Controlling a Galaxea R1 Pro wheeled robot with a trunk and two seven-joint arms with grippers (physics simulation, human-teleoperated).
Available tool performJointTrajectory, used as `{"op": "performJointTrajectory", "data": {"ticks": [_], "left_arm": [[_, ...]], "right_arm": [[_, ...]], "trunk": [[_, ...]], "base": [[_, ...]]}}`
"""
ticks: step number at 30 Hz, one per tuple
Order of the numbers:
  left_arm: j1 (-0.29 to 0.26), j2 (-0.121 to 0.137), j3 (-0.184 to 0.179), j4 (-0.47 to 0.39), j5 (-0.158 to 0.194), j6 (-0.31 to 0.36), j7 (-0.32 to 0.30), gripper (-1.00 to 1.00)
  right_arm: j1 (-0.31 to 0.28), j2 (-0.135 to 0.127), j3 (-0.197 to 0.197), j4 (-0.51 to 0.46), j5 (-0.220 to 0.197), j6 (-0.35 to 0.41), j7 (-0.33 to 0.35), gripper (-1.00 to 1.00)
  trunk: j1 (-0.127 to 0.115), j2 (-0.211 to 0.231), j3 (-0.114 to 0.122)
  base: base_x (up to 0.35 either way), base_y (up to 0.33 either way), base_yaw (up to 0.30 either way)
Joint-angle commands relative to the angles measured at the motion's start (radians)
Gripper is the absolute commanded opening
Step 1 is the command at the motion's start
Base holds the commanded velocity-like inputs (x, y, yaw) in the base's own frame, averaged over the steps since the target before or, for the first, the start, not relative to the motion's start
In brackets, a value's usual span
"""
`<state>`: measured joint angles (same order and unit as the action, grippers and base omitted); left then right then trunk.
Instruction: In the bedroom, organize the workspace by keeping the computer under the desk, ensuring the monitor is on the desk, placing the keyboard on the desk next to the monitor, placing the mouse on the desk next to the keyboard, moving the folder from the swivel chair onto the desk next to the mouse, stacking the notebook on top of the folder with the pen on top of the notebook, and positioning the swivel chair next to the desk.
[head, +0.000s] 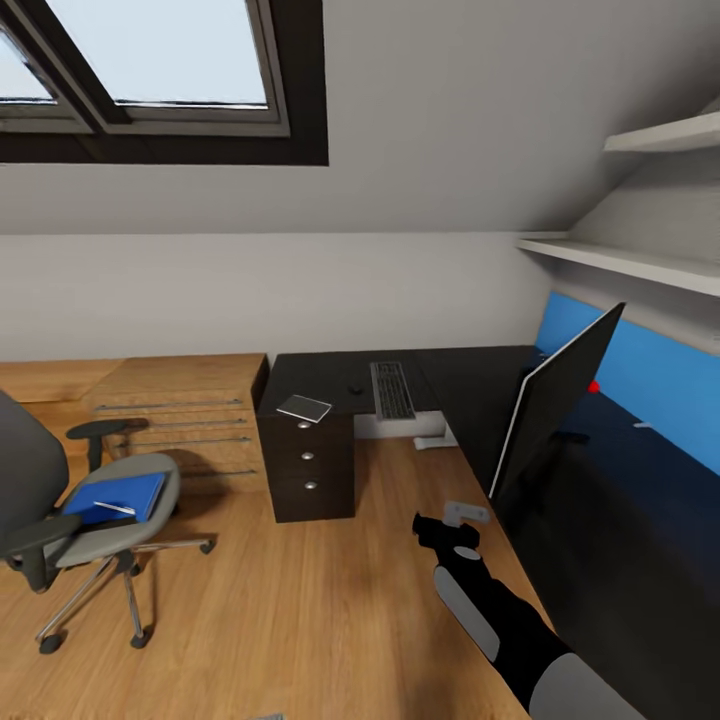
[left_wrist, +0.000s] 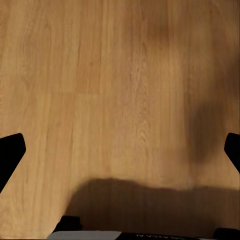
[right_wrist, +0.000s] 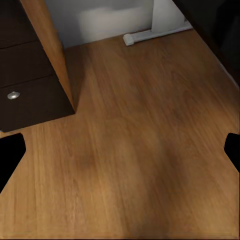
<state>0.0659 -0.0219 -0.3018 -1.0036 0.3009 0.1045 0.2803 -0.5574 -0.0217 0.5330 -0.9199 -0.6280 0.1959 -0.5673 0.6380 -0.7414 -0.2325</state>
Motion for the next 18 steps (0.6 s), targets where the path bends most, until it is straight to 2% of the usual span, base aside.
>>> {"op": "performJointTrajectory", "data": {"ticks": [1, 10, 18], "left_arm": [[0.000, 0.000, -0.002, -0.003, 0.007, 0.004, 0.007, 1.00], [0.000, 0.001, -0.001, -0.003, 0.007, 0.004, 0.007, 1.00], [0.000, 0.002, 0.001, -0.003, 0.007, 0.004, 0.007, 1.00]], "right_arm": [[-0.001, -0.001, 0.008, -0.002, -0.004, 0.005, -0.008, 1.00], [-0.001, -0.001, 0.020, -0.002, -0.004, 0.004, -0.008, 1.00], [-0.001, 0.000, 0.023, -0.005, -0.004, 0.004, -0.009, 1.00]], "trunk": [[0.000, -0.001, -0.001], [0.000, -0.001, -0.001], [0.000, -0.001, -0.001]], "base": [[-0.325, -0.001, 0.000], [-0.329, -0.013, 0.000], [-0.253, -0.164, 0.000]]}}
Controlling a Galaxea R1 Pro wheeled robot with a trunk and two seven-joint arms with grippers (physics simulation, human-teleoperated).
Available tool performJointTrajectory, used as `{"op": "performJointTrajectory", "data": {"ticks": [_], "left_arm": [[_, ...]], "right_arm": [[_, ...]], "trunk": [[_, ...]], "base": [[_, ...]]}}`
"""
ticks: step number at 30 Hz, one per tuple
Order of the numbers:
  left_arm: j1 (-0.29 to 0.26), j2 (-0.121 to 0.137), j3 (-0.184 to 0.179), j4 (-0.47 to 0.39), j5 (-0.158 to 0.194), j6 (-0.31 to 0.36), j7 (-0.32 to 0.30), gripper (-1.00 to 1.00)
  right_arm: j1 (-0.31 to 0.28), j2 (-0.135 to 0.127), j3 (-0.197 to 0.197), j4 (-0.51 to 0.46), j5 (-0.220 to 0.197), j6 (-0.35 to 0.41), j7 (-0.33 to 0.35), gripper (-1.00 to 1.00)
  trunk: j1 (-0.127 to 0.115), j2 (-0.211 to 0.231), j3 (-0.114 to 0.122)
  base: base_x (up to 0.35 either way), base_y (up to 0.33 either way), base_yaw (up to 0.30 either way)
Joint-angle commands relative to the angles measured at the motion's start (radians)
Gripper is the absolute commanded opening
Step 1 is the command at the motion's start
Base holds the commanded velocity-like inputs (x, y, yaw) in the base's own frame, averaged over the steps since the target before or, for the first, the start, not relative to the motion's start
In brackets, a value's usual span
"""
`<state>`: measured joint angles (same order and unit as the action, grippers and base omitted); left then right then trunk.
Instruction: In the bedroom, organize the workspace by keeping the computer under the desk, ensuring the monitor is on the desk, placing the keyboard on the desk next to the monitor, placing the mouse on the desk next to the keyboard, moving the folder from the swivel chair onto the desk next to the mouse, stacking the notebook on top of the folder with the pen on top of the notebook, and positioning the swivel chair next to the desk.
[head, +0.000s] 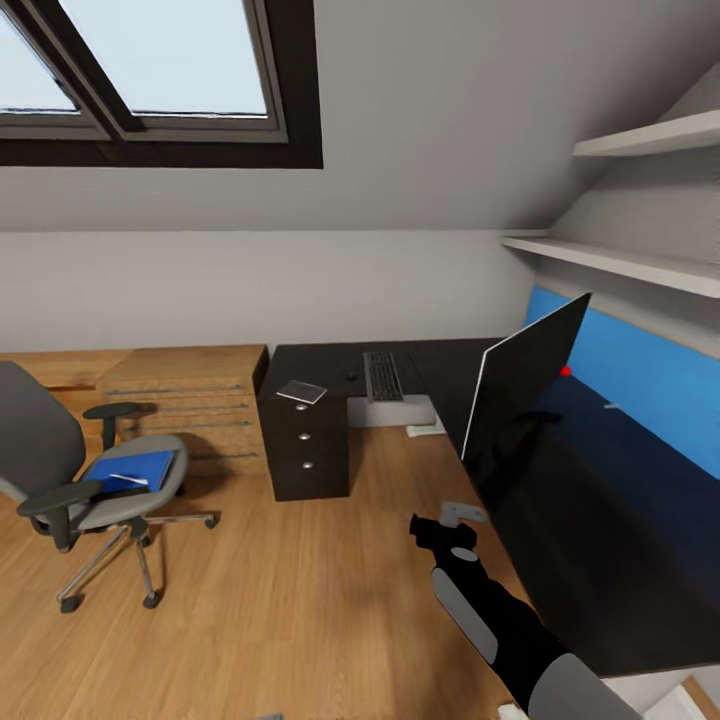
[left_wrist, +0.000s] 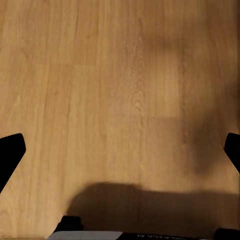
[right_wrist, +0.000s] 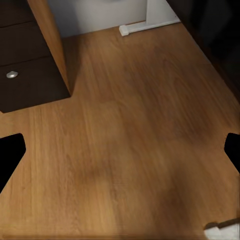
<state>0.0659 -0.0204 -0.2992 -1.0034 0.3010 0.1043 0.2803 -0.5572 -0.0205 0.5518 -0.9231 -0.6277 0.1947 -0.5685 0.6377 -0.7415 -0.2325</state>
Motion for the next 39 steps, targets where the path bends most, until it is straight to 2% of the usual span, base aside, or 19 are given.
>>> {"op": "performJointTrajectory", "data": {"ticks": [1, 7, 12, 20, 34, 39], "left_arm": [[0.000, 0.000, -0.002, -0.003, 0.007, 0.005, 0.007, 1.00], [0.000, 0.000, 0.000, -0.003, 0.007, 0.005, 0.007, 1.00], [0.000, 0.000, 0.002, -0.003, 0.007, 0.005, 0.007, 1.00], [0.000, 0.000, 0.003, -0.003, 0.008, 0.004, 0.007, 1.00], [0.000, 0.000, 0.003, -0.003, 0.009, 0.003, 0.005, 1.00], [0.000, 0.000, 0.003, 0.013, 0.008, 0.003, 0.005, 1.00]], "right_arm": [[-0.001, -0.001, 0.005, -0.002, -0.004, 0.005, -0.008, 1.00], [-0.001, -0.004, 0.010, -0.004, -0.002, 0.004, -0.009, 1.00], [-0.001, -0.009, 0.008, -0.002, -0.003, -0.037, -0.014, 1.00], [-0.001, -0.009, 0.008, -0.001, -0.003, -0.038, -0.014, 1.00], [-0.001, -0.009, 0.010, -0.001, -0.003, -0.038, -0.013, 1.00], [-0.001, -0.009, 0.009, -0.002, -0.002, -0.039, -0.013, 1.00]], "trunk": [[0.000, -0.001, -0.001], [0.000, -0.001, -0.001], [0.000, -0.001, -0.001], [0.000, -0.001, -0.001], [0.000, -0.001, -0.001], [0.000, -0.001, -0.001]], "base": [[-0.121, -0.152, 0.000], [-0.037, -0.068, 0.000], [-0.001, -0.003, 0.000], [0.036, 0.056, 0.000], [0.226, 0.216, 0.000], [0.307, 0.021, 0.000]]}}
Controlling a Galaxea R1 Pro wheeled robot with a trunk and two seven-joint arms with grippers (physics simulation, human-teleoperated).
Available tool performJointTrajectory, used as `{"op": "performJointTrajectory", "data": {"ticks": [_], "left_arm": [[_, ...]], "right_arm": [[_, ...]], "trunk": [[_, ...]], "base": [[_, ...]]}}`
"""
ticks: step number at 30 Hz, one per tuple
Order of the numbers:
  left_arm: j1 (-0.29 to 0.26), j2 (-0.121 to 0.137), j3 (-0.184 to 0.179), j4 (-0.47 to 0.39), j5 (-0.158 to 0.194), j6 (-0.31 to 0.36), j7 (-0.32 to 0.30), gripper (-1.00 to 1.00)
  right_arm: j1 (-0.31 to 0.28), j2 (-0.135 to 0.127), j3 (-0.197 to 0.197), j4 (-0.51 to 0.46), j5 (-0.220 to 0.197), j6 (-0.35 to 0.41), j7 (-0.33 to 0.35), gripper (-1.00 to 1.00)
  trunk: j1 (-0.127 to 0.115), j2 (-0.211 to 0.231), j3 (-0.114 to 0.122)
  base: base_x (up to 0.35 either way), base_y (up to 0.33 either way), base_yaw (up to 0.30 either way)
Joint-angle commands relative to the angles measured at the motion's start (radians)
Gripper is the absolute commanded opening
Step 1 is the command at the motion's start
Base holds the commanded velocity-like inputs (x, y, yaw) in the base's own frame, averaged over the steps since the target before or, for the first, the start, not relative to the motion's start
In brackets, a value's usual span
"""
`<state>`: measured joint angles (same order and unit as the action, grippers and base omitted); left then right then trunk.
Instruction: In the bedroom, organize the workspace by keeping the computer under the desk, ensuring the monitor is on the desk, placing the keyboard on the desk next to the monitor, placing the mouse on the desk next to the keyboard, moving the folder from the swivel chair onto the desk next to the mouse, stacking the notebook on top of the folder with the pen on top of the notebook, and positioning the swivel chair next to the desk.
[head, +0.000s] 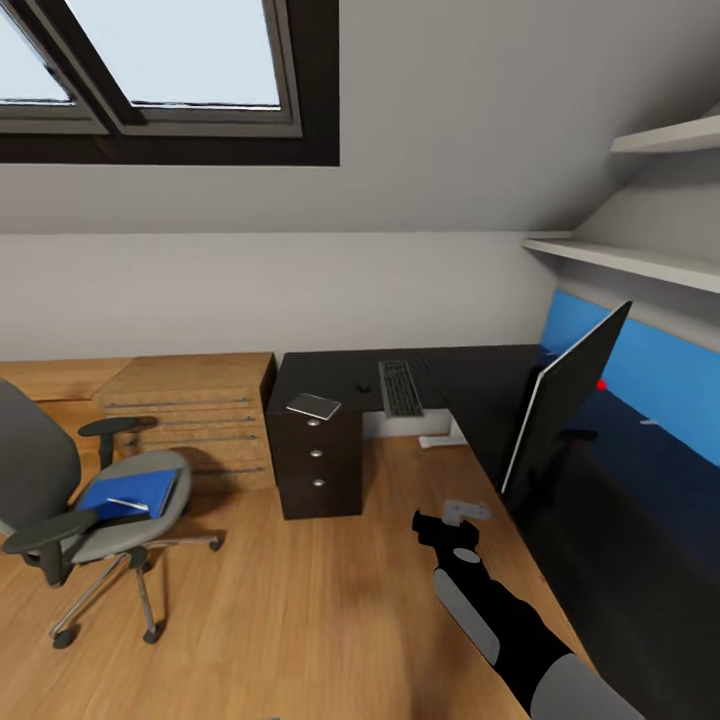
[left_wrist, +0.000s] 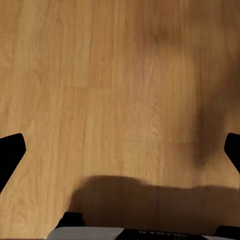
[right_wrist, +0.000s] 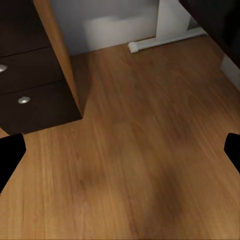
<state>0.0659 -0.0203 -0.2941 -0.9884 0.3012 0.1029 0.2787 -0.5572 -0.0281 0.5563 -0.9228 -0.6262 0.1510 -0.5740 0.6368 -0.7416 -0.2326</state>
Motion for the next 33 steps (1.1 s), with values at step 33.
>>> {"op": "performJointTrajectory", "data": {"ticks": [33], "left_arm": [[0.000, 0.000, -0.004, 0.043, 0.006, 0.004, 0.007, 1.00]], "right_arm": [[0.004, -0.024, 0.011, 0.001, 0.176, -0.066, -0.004, 1.00]], "trunk": [[0.001, -0.001, 0.006]], "base": [[0.203, -0.024, -0.044]]}}
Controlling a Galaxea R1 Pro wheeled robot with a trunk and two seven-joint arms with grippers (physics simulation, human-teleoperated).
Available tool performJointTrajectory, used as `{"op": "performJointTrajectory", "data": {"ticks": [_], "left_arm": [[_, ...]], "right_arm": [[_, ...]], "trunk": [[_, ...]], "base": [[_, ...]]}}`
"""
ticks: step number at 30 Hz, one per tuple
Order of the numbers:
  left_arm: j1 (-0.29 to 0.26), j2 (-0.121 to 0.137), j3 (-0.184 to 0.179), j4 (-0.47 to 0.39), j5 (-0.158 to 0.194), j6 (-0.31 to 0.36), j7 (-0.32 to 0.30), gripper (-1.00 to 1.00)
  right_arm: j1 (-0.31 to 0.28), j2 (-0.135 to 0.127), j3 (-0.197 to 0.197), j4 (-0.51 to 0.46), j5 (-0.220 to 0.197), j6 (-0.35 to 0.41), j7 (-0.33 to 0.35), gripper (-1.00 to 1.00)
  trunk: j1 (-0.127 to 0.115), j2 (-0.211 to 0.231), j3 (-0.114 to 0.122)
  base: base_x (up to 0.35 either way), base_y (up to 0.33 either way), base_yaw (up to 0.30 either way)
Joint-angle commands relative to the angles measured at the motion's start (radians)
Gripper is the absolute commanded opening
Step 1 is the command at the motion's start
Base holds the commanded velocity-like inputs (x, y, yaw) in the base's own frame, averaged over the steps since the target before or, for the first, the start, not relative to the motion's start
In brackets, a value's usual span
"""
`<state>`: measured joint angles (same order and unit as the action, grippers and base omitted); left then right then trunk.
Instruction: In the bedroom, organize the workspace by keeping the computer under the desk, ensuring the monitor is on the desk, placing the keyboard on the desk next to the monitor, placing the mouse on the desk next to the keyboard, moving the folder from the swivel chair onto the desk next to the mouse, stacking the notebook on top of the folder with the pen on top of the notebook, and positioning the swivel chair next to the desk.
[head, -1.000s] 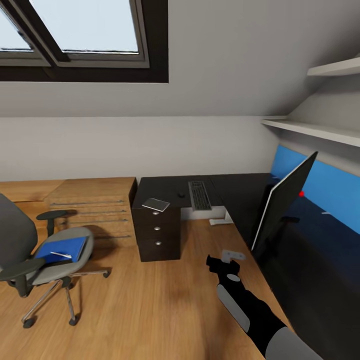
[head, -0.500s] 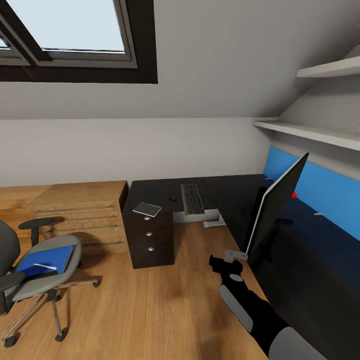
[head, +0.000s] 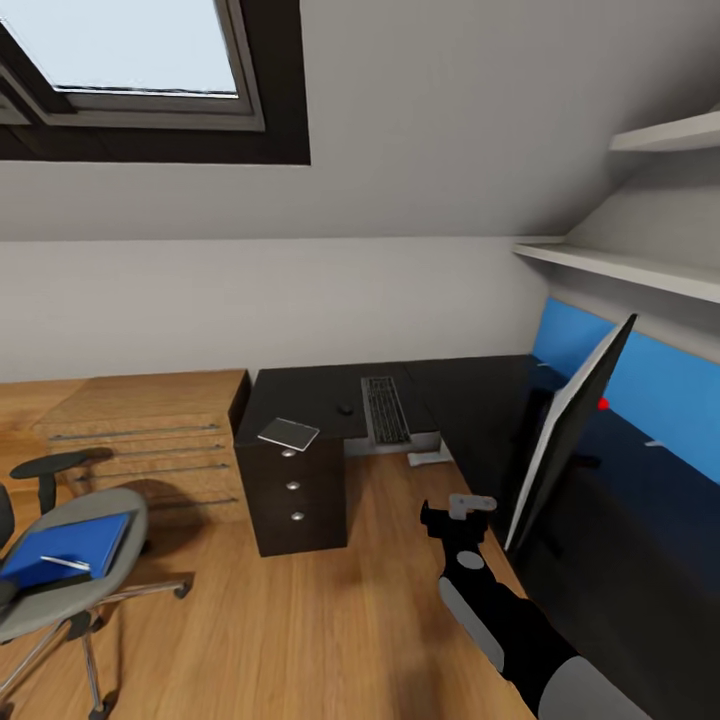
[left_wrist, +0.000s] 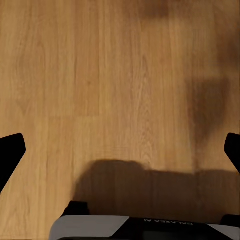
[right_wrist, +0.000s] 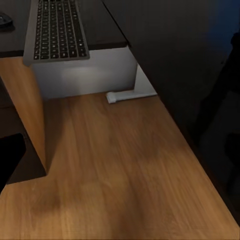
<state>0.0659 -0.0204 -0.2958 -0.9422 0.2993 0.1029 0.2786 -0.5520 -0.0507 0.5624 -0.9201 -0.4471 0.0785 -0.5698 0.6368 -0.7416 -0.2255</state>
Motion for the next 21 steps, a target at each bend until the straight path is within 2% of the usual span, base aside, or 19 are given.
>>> {"op": "performJointTrajectory", "data": {"ticks": [1, 9, 14, 21], "left_arm": [[0.000, 0.000, -0.002, -0.003, 0.008, 0.004, 0.007, 1.00], [0.000, 0.000, -0.002, -0.003, 0.007, 0.004, 0.007, 1.00], [0.000, 0.001, -0.002, -0.003, 0.007, 0.004, 0.007, 1.00], [0.000, -0.001, -0.003, -0.003, 0.007, 0.006, 0.007, 1.00]], "right_arm": [[0.000, -0.001, 0.005, -0.002, -0.001, 0.004, -0.008, 1.00], [0.002, -0.001, 0.005, -0.002, 0.007, -0.005, -0.009, 1.00], [0.003, -0.001, 0.004, -0.002, 0.007, -0.005, -0.010, 1.00], [0.003, -0.001, 0.000, -0.001, 0.004, -0.004, -0.012, 1.00]], "trunk": [[0.001, -0.001, -0.001], [0.001, -0.001, -0.001], [0.001, -0.001, -0.001], [0.001, -0.001, -0.001]], "base": [[0.324, 0.000, 0.000], [0.326, -0.004, 0.000], [0.295, -0.107, 0.000], [0.114, -0.068, -0.029]]}}
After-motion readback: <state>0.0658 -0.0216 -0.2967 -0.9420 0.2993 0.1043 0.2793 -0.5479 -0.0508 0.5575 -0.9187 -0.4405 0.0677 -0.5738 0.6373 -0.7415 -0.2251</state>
